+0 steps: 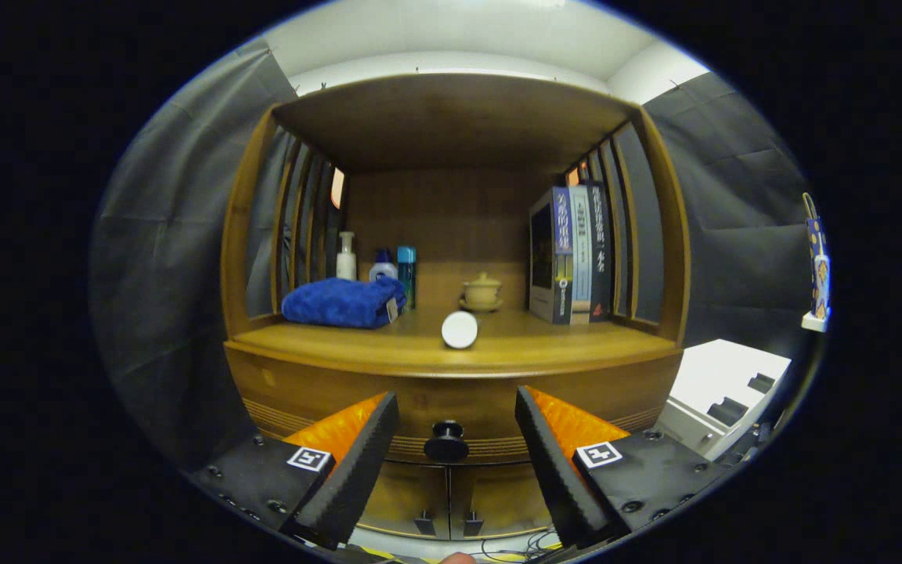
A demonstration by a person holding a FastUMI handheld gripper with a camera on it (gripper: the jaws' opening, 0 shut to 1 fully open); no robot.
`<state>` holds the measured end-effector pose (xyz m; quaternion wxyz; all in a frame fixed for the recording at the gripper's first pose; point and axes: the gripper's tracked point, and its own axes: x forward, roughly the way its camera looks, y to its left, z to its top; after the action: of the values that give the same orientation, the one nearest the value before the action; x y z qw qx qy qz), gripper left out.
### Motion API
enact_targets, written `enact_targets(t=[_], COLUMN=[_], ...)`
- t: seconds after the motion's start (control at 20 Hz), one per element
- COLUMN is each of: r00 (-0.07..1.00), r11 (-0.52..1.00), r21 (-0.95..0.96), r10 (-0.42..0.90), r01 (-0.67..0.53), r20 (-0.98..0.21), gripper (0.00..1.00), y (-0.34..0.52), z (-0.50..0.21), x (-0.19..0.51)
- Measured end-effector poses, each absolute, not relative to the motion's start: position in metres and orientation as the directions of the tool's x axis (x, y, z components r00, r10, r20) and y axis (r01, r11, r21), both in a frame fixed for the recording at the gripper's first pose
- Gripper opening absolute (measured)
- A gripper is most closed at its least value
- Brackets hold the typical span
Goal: Pull open the drawer, take out the items inside it, and place them on the countertop above the cabinet.
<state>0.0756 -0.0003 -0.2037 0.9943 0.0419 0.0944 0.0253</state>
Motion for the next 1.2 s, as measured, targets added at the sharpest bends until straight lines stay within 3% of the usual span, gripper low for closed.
enact_targets(t=[0.4, 0.6, 0.85, 1.2], r00=[0.992, 0.994, 0.991, 0.989], r11=[1.0, 0.993, 0.999, 0.994], r21=[0.012, 0.089, 0.012, 0.01], r10=[0.02, 0.078, 0.052, 0.111], r01=[-0.018, -0.071, -0.051, -0.11], r20=[-0.128, -0.072, -0.124, -0.1], gripper=[0.98, 0.98, 0.98, 0.98], y=[-0.042, -0.03, -0.035, -0.012], z=[-0.071, -0.021, -0.039, -0.041], x=[0.034, 0.026, 0.009, 0.013])
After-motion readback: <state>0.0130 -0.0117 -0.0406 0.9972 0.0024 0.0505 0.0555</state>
